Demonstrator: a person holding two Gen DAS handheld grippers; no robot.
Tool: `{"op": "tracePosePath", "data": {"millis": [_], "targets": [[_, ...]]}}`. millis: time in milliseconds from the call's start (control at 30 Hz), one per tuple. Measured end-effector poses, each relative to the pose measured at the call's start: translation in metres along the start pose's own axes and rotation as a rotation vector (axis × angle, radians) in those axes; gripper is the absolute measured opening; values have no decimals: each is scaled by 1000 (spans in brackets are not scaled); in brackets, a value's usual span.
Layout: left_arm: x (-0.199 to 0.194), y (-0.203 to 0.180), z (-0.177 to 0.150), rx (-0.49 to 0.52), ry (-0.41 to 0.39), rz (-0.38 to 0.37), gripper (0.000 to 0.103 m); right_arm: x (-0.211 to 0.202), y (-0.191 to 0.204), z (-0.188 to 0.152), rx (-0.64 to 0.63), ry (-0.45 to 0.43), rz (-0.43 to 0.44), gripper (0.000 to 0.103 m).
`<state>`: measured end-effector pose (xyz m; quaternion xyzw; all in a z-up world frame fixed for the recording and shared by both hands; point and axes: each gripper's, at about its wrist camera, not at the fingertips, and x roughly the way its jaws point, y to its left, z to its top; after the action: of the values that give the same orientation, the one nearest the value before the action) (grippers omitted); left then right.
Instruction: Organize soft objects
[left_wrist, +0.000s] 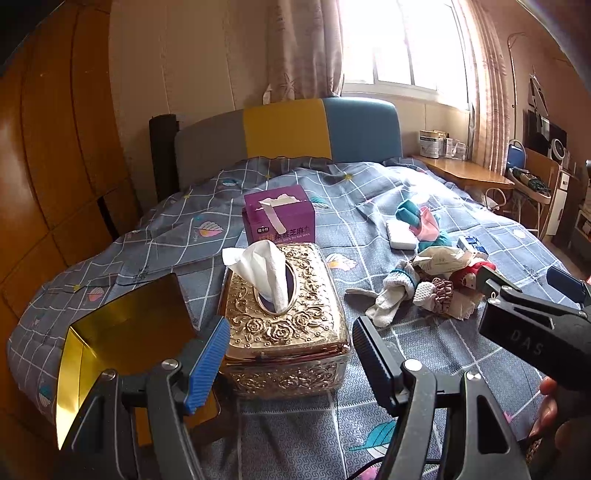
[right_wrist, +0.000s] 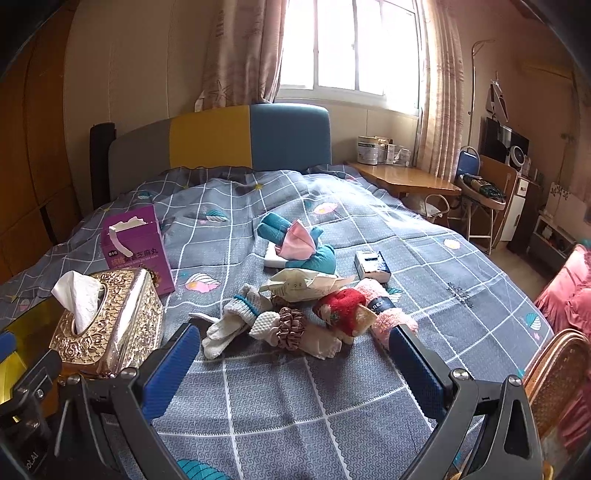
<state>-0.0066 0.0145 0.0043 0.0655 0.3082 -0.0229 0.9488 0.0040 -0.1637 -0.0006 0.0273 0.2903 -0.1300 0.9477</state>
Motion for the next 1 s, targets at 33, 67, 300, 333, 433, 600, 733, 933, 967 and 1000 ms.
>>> {"op": "tracePosePath", "data": {"millis": [33, 67, 300, 333, 433, 600, 733, 933, 967, 1000], "targets": [[0, -1, 0, 2, 0, -1, 70, 1, -1, 0, 3, 1, -1, 103], [0, -2, 0, 5, 1, -1, 70, 1, -2, 0, 5, 2, -2, 103], [1, -7, 0, 27, 1, -23, 70, 6, -15, 2, 39, 9, -10, 103], [1, -9, 1, 32, 1, -30, 70, 8, -19, 3, 47, 12, -11, 103], [2, -13, 5, 49, 0, -84, 70, 15, -34, 9, 78, 23, -26, 103], [11, -22, 23, 57, 43, -276, 70, 34, -74, 24, 148, 28, -85, 103], [22, -43, 41, 99, 43, -354, 70, 54, -112, 38, 209, 37, -140, 103], [66, -72, 54, 81, 157, -424, 75, 84, -155, 40, 287, 36, -170, 103], [74, -80, 56, 90, 171, -440, 80, 89, -161, 38, 312, 45, -172, 103], [81, -86, 57, 98, 184, -448, 82, 92, -166, 36, 343, 63, -164, 103]]}}
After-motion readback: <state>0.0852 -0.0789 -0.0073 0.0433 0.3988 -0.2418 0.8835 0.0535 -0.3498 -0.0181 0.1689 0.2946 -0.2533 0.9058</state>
